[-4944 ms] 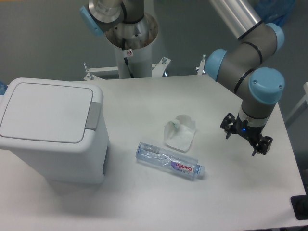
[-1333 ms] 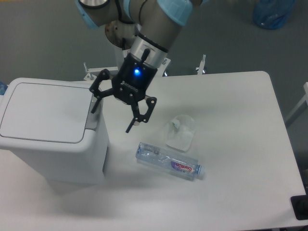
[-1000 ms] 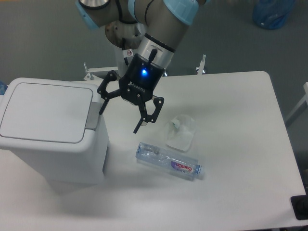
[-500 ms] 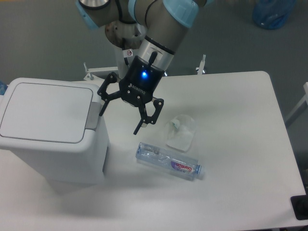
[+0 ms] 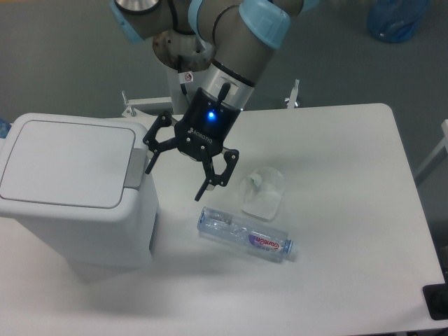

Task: Open the trash can
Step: 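Lower the gripper fingers onto the lid's push button, then press down on the lid button so the lid pops open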

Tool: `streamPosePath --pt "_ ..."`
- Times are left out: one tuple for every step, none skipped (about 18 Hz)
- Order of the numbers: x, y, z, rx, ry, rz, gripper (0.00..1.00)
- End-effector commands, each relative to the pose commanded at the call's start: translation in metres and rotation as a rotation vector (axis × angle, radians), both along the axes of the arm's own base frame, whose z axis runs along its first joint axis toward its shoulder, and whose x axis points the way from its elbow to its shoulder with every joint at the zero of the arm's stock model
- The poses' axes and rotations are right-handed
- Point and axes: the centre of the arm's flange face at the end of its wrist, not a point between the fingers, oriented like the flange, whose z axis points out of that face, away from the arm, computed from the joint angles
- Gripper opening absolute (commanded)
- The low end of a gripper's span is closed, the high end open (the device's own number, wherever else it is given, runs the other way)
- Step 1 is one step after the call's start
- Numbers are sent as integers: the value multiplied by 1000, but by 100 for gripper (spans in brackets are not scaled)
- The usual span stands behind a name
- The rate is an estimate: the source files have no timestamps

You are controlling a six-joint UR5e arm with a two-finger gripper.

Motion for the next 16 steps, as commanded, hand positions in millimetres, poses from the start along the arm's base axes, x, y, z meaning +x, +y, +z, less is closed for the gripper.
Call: streamPosePath --pt "0 0 2 1 1 1 100" --pt "1 0 4 6 2 1 100" --pt "2 -1 7 12 2 0 100" --pt "3 0 8 12 -1 2 100" --pt "6 1 8 11 -4 -1 100" --pt "7 2 7 10 -7 -3 100" --pt "8 3 7 10 -7 -4 100" --pt "11 5 6 8 -9 -11 100" --pt "13 6 6 7 -8 -13 100" --pt "13 7 6 6 -6 -15 100" --pt "13 7 3 3 -9 -15 100" --pt "12 7 3 0 -9 -14 100" --pt "12 8 1 -1 -12 -14 100" --pt "11 8 0 -2 -13 -14 100" --pt "12 8 -1 -3 -14 -14 100" --pt "11 8 -2 -4 -14 -15 100"
